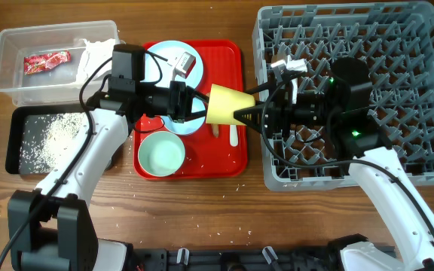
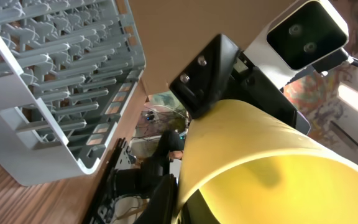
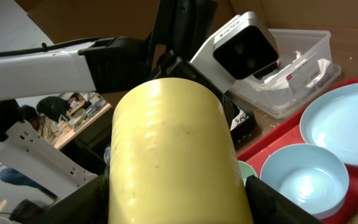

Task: Sort waste into correct bins and load items into the dishwasher rack
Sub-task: 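Hand the yellow cup from the left gripper to the right gripper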

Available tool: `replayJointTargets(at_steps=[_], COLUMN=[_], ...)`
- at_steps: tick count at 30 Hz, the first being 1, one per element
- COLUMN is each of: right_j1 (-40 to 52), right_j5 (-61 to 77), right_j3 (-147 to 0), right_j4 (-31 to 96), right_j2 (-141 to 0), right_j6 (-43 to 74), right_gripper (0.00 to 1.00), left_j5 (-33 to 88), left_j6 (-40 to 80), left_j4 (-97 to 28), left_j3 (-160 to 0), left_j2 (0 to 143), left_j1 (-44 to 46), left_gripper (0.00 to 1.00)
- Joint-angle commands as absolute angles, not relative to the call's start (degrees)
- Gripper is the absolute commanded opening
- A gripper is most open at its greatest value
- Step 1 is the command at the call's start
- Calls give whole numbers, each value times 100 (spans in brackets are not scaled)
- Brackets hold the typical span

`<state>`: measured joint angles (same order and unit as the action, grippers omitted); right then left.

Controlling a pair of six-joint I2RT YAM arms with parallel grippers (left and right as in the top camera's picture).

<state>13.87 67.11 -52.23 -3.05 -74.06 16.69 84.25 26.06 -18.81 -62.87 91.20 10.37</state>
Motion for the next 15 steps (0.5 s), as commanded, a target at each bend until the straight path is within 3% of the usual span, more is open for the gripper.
replayJointTargets(at_steps=[1,3,4,6,15], right_j1=[1441,1441,1441,1441,1623], right_j5=[6849,6899,6914,6914,6934], right_j3=[-5312,-5312,-5312,-5288,-5282], right_j4=[-340,-336,-311,-301,-336], right_j2=[-7470,-7470,-7470,-7470,-7647], right_j6=[1717,1820,1820,1820,1804], right_gripper=[63,64,70,74,70], left_j5=[8409,8409,8412,8414,8414], left_j6=[2615,2615,2617,2617,2615], left_j4=[-1859,-1855,-1837,-1817,-1817], left_j3=[-6361,-6361,-6361,-6361,-6361], left_j2=[9109,9109,9109,9109,9109], left_j1=[1022,1022,1022,1022,1022], left_gripper=[4,4,4,4,4])
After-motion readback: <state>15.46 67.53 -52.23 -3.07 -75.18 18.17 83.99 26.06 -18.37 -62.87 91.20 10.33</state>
